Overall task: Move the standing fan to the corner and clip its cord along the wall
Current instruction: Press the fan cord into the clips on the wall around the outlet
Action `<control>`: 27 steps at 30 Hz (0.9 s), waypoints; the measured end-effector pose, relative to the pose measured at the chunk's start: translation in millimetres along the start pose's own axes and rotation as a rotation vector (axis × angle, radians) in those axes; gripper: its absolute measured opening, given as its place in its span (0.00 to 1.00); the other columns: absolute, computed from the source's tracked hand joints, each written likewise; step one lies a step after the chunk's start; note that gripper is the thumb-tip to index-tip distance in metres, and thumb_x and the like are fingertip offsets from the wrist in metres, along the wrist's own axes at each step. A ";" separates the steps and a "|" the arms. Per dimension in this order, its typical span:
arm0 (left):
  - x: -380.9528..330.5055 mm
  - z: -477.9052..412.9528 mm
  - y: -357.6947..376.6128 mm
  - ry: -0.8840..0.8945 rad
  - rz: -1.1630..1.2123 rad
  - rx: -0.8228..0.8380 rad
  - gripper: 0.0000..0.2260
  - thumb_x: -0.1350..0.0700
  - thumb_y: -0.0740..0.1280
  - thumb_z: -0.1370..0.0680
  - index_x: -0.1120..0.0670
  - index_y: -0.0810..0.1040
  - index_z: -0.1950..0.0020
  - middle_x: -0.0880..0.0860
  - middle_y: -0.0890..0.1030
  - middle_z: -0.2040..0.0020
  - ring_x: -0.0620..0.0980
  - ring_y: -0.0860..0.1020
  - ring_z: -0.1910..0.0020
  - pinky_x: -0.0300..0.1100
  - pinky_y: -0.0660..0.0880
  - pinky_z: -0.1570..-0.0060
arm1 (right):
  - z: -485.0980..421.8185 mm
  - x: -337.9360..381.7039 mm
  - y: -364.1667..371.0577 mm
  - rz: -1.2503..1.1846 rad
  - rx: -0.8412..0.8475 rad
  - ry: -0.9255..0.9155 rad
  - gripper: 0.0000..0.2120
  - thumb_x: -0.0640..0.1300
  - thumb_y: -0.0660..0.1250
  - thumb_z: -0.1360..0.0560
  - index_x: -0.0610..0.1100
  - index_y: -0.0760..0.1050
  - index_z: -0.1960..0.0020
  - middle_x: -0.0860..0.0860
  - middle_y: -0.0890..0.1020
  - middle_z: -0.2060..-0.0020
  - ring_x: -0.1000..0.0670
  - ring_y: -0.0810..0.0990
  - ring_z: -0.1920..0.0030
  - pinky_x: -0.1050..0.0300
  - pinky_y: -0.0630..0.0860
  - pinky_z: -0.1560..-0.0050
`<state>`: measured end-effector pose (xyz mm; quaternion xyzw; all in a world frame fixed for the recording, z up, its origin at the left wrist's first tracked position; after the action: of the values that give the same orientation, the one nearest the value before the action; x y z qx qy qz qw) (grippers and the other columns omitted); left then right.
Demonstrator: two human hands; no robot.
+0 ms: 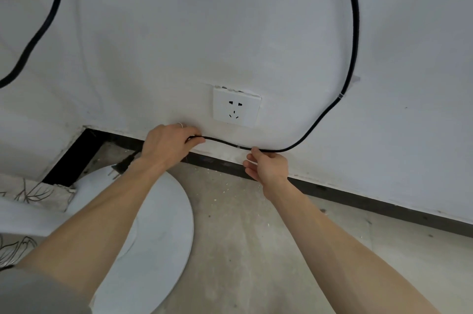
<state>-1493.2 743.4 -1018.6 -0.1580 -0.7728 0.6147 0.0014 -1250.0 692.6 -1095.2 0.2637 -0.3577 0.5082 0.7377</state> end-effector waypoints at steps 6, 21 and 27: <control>9.6 11.2 14.6 -0.083 -0.043 0.100 0.09 0.49 0.66 0.19 0.51 0.82 0.45 0.53 0.84 0.53 0.57 0.81 0.57 0.44 0.68 0.61 | -0.4 0.8 -9.9 0.049 0.032 -0.039 0.07 0.45 0.70 0.23 0.40 0.79 0.51 0.46 0.85 0.57 0.49 0.86 0.63 0.56 0.83 0.60; 68.7 111.9 92.5 -0.554 0.035 0.583 0.14 0.50 0.57 0.16 0.51 0.75 0.34 0.56 0.82 0.43 0.54 0.79 0.48 0.45 0.76 0.50 | 5.3 30.9 -36.9 0.252 -0.115 -0.242 0.12 0.50 0.65 0.20 0.42 0.79 0.55 0.50 0.87 0.62 0.54 0.86 0.70 0.54 0.85 0.63; 72.3 109.3 72.9 -0.628 0.099 0.363 0.15 0.53 0.53 0.15 0.51 0.72 0.31 0.59 0.79 0.46 0.57 0.77 0.51 0.47 0.71 0.55 | 8.3 35.8 -49.8 0.311 -0.164 -0.277 0.12 0.48 0.61 0.19 0.43 0.77 0.56 0.51 0.85 0.63 0.54 0.85 0.71 0.50 0.86 0.62</control>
<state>-1565.7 671.5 -1128.5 0.0041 -0.6054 0.7596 -0.2375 -1197.2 689.3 -1063.0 0.2118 -0.5321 0.5439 0.6134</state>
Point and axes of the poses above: each hand's wrist, its own z-axis away from the middle knuckle, its own y-axis out of the palm, x = y × z, the point moved 9 cm from there along -z, towards the middle knuckle
